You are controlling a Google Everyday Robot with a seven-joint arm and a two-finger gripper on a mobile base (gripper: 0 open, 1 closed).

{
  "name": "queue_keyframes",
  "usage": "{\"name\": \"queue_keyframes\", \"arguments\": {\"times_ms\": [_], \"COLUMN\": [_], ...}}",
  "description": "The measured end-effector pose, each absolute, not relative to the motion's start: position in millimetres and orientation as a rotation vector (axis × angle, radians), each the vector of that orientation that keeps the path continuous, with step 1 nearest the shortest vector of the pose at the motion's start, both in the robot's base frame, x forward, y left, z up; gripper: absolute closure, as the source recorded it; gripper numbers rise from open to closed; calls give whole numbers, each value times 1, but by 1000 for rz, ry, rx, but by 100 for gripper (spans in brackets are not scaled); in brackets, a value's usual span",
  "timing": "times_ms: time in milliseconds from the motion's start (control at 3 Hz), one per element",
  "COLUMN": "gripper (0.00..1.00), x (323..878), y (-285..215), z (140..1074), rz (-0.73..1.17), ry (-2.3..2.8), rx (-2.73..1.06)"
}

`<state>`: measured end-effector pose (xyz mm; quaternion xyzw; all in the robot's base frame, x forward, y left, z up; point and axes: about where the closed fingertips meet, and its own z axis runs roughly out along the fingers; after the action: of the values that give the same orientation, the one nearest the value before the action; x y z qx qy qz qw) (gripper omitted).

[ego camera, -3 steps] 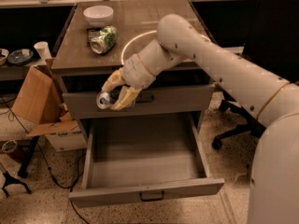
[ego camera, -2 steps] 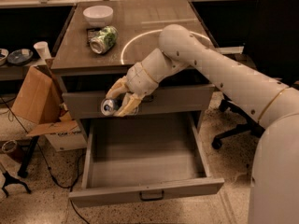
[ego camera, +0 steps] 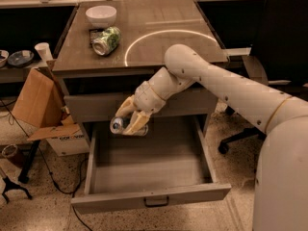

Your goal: Place redbull can into middle drawer

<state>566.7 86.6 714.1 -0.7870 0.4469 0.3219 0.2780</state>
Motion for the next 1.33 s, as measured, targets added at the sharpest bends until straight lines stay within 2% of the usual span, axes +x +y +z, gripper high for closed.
{"name": "queue_keyframes", "arguments": {"times_ms": [667,1333], "gripper": [100,100], "x": [542,521], "y": [96,129], "z": [644,591], "rz": [989,1077], "ry": [1341,1396], "rx": [-2093,-2051]}}
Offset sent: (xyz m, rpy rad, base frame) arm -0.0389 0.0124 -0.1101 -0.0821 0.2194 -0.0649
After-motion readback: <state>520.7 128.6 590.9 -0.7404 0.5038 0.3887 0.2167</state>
